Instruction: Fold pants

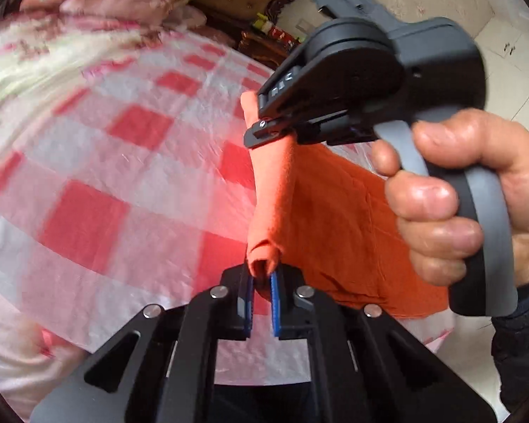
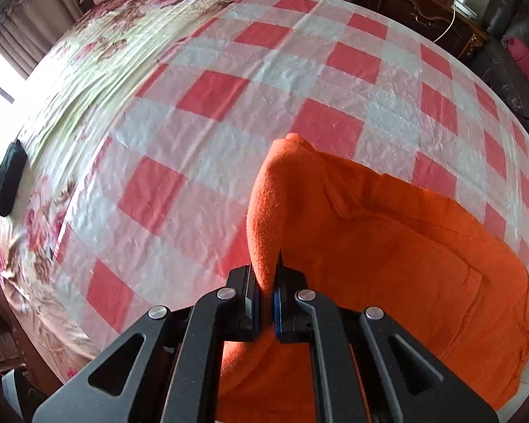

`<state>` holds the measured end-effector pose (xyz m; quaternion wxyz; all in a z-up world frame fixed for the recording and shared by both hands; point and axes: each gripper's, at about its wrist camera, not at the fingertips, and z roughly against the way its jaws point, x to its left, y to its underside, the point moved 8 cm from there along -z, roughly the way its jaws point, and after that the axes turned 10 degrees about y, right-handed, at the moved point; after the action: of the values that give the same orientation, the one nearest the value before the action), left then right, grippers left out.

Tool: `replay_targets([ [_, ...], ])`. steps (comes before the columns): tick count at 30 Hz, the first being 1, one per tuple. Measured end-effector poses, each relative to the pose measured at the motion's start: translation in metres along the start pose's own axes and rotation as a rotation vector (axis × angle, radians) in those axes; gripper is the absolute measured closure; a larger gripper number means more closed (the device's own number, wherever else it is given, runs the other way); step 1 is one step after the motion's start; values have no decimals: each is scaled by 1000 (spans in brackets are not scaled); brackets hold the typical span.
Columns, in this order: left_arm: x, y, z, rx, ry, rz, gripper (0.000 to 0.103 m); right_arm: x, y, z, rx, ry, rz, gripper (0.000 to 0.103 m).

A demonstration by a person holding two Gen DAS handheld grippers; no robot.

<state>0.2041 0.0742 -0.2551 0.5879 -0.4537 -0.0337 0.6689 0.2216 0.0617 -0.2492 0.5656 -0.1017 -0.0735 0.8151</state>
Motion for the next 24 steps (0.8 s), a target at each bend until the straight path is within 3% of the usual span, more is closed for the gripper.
replay_targets([
  [4,-8,-28,38,-62,-152,-145,96,31,-21,19,-29,-153,-51,98],
  [7,-59,-49,56,-90,-207,-340,96,30,-38,61,-98,-332,-84,98],
  [10,-142,-45,44,-99,-185,-573,96,-22,-36,109,-158,-503,-146,98],
  [12,-201,-23,19,-102,-156,-724,96,-78,-21,134,-207,-570,-180,98],
  [15,-271,32,-41,-83,-110,-910,96,-176,21,138,-254,-574,-245,98],
  [18,-304,96,-110,-23,-101,-1052,96,-259,74,96,-221,-506,-313,98],
  [21,-312,143,-162,63,-122,-1142,96,-306,112,31,-126,-466,-366,90],
  [24,-314,161,-179,72,-185,-1209,96,-321,131,-6,-93,-460,-401,82],
])
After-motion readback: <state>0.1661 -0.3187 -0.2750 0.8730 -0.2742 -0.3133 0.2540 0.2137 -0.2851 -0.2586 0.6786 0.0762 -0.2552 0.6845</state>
